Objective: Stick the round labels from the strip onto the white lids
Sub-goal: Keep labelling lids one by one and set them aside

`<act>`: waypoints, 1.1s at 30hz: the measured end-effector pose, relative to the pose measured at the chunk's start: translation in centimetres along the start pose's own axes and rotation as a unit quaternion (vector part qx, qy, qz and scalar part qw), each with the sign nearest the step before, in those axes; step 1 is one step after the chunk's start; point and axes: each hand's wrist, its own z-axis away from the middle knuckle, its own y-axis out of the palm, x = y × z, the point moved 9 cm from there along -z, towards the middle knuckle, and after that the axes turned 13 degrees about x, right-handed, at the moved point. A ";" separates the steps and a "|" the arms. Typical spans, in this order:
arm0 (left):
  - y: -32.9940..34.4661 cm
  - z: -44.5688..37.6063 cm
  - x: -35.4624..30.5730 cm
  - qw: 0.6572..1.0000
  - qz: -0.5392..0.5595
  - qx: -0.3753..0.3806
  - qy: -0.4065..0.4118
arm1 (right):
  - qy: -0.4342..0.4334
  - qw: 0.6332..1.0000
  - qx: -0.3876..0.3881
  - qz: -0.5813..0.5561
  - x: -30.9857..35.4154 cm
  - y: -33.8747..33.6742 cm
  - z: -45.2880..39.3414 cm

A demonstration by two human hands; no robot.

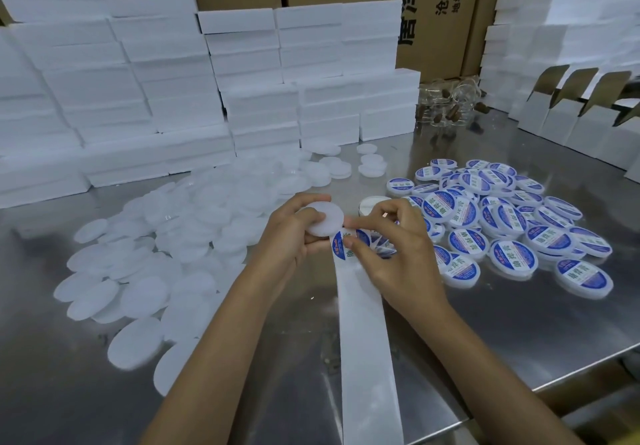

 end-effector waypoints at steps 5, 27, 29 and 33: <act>0.0 -0.3 0.7 1.000 0.004 0.007 -0.015 | -0.046 0.997 -0.014 -0.061 1.4 -0.4 0.3; -1.8 -0.4 -1.5 0.967 0.222 0.014 0.126 | 0.041 0.944 0.054 -0.323 1.2 5.5 -6.4; -1.5 -0.4 -1.6 0.963 0.236 0.025 0.128 | 0.028 0.952 0.047 -0.303 1.4 5.5 -6.3; -1.0 -0.5 -1.5 0.965 0.229 0.037 0.118 | 0.019 0.955 0.033 -0.293 1.3 5.3 -6.3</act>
